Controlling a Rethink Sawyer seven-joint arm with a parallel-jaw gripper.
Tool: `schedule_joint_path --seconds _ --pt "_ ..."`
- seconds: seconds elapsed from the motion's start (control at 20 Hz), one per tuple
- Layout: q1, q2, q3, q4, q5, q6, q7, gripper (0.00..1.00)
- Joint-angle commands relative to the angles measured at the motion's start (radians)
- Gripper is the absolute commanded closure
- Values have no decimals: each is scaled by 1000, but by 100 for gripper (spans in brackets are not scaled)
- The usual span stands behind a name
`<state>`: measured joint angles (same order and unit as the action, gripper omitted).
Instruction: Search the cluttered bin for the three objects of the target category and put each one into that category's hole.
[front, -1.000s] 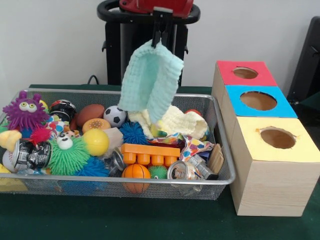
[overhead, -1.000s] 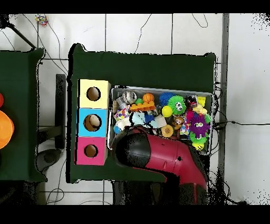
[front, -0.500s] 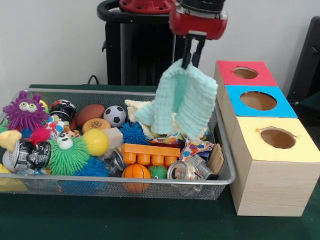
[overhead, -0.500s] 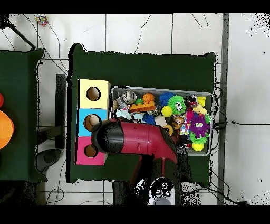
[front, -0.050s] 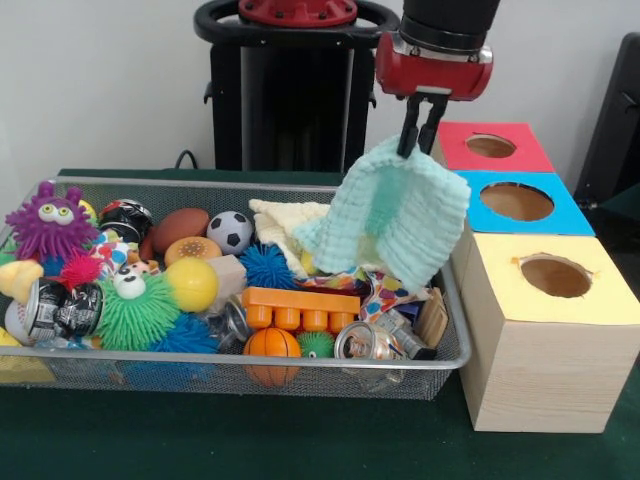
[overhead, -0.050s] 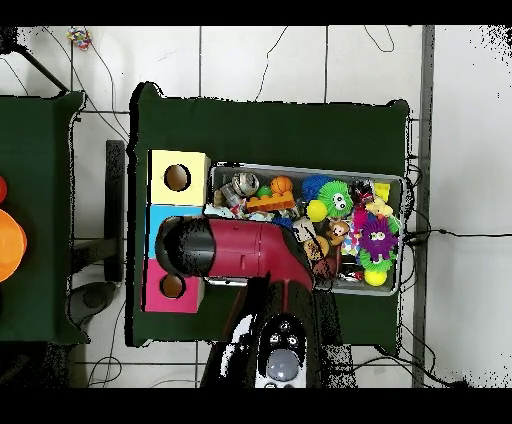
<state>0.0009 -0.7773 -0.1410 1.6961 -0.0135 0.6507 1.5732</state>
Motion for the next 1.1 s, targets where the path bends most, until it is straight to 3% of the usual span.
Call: schedule_joint_path --seconds 0.05,0.2,0.45,0.75,1.1 --pt "-67 -35 31 100 47 0 162 100" --pt "-86 -73 26 126 38 -6 130 100" --pt "-110 -143 26 103 34 128 86 100" --pt "-104 -115 12 81 -3 99 115 100" --pt "-85 -136 2 40 0 189 131 100"
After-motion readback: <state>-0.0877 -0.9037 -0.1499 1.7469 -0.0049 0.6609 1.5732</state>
